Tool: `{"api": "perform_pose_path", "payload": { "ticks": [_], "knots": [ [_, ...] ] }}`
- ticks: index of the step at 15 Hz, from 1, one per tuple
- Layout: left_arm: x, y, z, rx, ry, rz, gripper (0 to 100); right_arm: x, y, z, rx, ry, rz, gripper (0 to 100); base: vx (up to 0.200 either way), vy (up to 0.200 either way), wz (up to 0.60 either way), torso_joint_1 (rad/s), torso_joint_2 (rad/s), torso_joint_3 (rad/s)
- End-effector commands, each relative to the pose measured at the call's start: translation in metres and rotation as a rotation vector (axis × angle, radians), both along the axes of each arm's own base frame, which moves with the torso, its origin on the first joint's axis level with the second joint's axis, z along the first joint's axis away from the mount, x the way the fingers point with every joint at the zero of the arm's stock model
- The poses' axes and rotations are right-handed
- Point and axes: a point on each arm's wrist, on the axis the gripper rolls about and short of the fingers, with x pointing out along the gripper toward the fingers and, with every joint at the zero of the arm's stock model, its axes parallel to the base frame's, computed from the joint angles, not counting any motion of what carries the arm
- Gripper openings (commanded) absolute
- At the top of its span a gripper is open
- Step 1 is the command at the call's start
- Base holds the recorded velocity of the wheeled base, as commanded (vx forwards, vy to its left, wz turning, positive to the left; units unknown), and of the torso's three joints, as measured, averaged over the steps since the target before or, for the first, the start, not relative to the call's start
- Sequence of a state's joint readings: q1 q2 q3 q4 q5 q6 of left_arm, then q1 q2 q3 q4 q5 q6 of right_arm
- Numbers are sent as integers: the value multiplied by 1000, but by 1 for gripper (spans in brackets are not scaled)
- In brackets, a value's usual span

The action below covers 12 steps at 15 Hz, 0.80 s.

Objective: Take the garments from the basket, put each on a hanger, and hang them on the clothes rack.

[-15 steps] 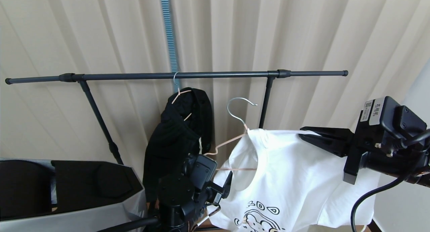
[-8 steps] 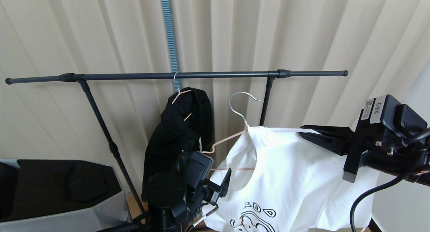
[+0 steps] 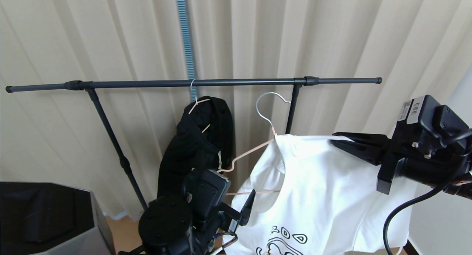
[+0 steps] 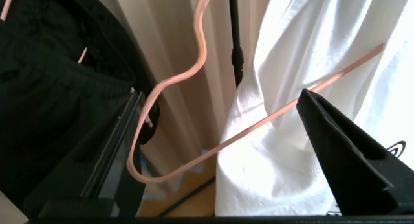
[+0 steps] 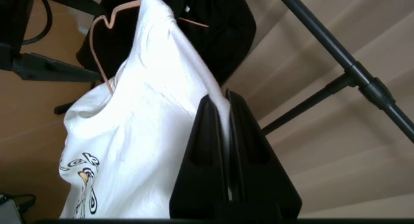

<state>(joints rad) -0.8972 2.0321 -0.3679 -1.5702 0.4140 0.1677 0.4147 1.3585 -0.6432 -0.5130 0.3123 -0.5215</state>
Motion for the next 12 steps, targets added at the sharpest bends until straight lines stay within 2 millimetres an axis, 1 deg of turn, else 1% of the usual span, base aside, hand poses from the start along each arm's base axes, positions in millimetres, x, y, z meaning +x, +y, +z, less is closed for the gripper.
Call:
{"api": "perform_pose_path", "payload": {
  "ticks": [1,3,5,7,9,11,12],
  "knots": [
    [-9,11,11,-23,-7,1,100,1,0,1,5,-1,-10,0,0,0,0,0,0,0],
    [-12,14,12,-21,-5,-1,100,1,0,2,7,-3,-12,0,0,0,0,0,0,0],
    [-11,13,12,-22,-8,-2,100,1,1,3,23,-12,-6,0,0,0,0,0,0,0],
    [-4,3,1,1,6,-9,100,-4,6,4,63,17,14,0,0,0,0,0,0,0],
    [-1,0,-3,5,13,-9,100,-4,7,5,63,12,8,0,0,0,0,0,0,0],
    [-1,1,-3,-11,21,-2,100,-4,7,6,68,7,2,0,0,0,0,0,0,0],
    [2,5,-3,-48,43,17,100,-3,7,10,93,-12,0,0,0,0,0,0,0,0]
  ]
}}
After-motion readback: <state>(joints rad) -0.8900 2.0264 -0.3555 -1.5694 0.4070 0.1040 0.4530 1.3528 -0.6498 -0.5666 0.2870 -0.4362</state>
